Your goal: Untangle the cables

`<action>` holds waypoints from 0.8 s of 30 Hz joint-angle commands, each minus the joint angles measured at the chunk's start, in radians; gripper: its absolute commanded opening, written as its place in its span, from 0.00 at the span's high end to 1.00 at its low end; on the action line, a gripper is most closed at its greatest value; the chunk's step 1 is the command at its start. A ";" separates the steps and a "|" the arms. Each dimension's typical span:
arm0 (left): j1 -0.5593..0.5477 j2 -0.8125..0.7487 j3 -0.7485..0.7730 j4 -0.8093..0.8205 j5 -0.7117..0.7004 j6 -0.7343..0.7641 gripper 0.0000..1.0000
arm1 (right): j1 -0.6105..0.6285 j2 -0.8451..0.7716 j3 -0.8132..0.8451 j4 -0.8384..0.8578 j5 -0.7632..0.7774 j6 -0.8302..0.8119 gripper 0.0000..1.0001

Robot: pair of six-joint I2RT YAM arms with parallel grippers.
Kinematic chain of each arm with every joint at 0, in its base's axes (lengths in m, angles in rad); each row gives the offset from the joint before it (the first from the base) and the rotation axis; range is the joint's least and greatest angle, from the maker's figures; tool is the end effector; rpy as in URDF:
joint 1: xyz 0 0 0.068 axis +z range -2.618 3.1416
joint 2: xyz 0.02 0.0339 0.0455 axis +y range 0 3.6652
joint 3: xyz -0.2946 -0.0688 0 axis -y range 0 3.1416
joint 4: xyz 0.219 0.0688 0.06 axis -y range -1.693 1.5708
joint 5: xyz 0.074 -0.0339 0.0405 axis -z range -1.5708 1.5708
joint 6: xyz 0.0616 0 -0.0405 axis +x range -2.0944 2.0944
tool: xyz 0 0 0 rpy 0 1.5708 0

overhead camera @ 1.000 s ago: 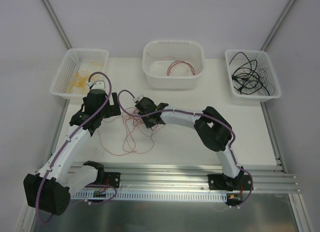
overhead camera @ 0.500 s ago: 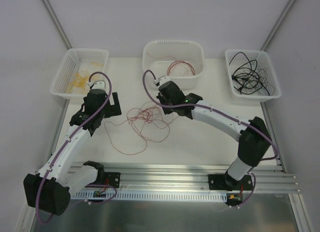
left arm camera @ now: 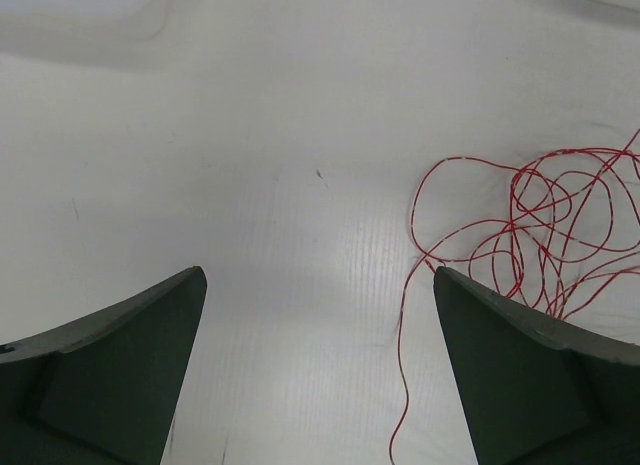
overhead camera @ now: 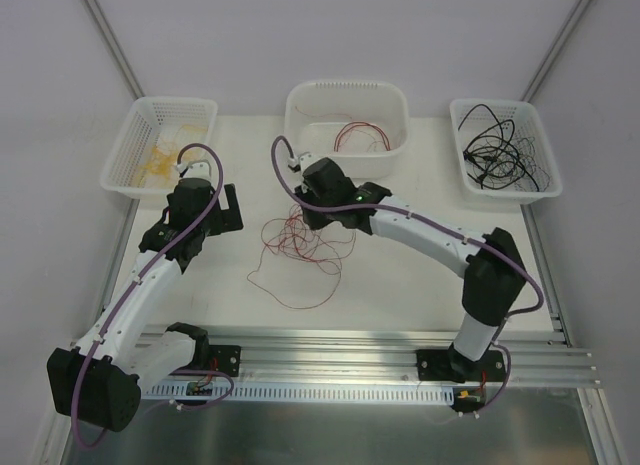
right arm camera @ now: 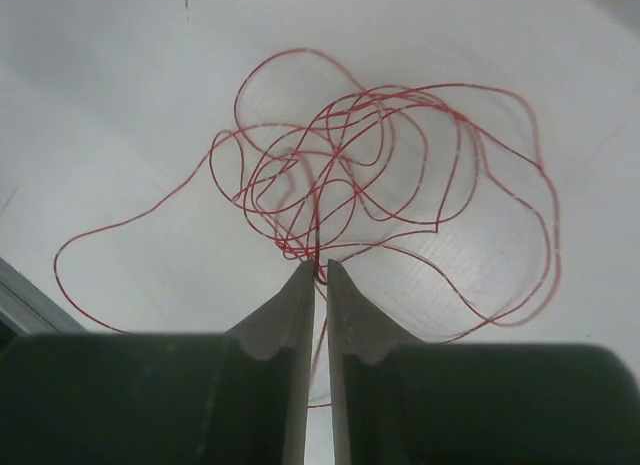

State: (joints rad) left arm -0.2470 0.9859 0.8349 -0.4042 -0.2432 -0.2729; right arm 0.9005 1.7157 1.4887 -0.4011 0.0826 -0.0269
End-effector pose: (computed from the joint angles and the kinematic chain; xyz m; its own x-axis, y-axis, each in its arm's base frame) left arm 0.1942 -0.0337 0.3150 -0.5027 -0.1430 -0.8526 -0.1003 0.9892 -0.1068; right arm 0.2518 0.3095 0.3346 -0.3450 -0.4784 -0.8075 -0.7490 0.6588 -0.0702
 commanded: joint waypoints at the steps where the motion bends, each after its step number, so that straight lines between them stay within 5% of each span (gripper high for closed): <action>1: 0.011 -0.006 -0.007 0.022 0.013 -0.005 0.01 | 0.038 0.079 0.027 0.021 -0.067 0.012 0.88; 4: 0.009 -0.007 -0.008 0.024 0.013 -0.005 0.01 | 0.058 0.145 0.042 0.033 -0.073 0.007 0.88; 7: 0.009 -0.009 -0.010 0.024 0.013 -0.003 0.01 | 0.061 0.182 0.039 0.047 -0.073 0.004 0.78; 14: 0.011 -0.010 -0.008 0.025 0.018 -0.005 0.01 | 0.069 0.234 0.033 0.062 -0.106 -0.008 0.13; 24: 0.011 -0.012 -0.010 0.027 0.012 -0.006 0.01 | 0.098 0.344 0.070 0.082 -0.090 -0.025 0.07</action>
State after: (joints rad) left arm -0.2470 0.9859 0.8349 -0.4011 -0.2428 -0.2729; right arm 0.9852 2.0335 1.5166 -0.3439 -0.0193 -0.0383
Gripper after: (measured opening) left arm 0.992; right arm 0.937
